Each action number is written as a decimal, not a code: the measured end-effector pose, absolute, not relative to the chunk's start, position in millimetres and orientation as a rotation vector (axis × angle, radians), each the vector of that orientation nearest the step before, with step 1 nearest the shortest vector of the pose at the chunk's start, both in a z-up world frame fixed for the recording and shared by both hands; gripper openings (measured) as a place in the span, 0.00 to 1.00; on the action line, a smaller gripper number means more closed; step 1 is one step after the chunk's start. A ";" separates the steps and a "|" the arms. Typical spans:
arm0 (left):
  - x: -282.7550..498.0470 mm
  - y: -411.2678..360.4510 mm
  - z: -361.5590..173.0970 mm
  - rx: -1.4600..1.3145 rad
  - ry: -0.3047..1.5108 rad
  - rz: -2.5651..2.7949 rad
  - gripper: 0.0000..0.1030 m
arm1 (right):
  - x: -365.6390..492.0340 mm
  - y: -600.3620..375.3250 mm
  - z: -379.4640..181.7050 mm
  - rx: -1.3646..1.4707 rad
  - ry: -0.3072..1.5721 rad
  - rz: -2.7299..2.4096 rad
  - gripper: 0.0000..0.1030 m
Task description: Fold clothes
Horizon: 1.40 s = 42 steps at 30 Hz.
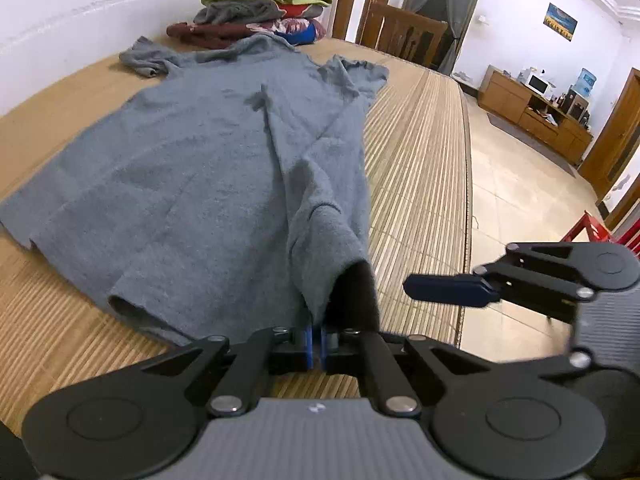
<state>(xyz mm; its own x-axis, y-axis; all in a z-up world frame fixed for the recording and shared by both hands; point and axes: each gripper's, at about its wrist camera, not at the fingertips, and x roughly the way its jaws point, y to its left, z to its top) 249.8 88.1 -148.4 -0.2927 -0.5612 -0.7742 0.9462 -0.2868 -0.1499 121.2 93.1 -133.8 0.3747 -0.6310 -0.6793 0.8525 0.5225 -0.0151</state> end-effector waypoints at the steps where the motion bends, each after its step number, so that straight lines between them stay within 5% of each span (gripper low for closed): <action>1: 248.6 87.0 -148.6 0.745 0.745 -1.786 0.04 | 121.0 91.4 -134.8 0.375 0.684 -0.986 0.41; 23: 256.5 70.2 -148.7 0.731 0.726 -1.799 0.06 | 158.9 94.7 -147.0 0.049 0.728 -1.015 0.31; 25: 257.6 66.4 -151.2 0.732 0.745 -1.796 0.07 | 156.7 88.3 -149.7 0.098 0.736 -1.027 0.07; 30: 256.7 51.8 -162.9 0.717 0.804 -1.771 0.08 | 142.7 81.4 -141.3 0.185 0.691 -1.102 0.05; 36: 214.7 94.0 -95.5 0.834 0.357 -1.626 0.05 | 118.4 107.1 -86.4 0.236 0.599 -1.199 0.04; 39: 192.6 110.9 -116.9 1.000 0.330 -1.590 0.05 | 117.8 105.6 -110.8 0.391 0.727 -1.149 0.04; 42: 202.2 101.8 -156.0 1.067 0.607 -1.556 0.06 | 118.8 99.1 -140.0 0.516 0.844 -1.103 0.04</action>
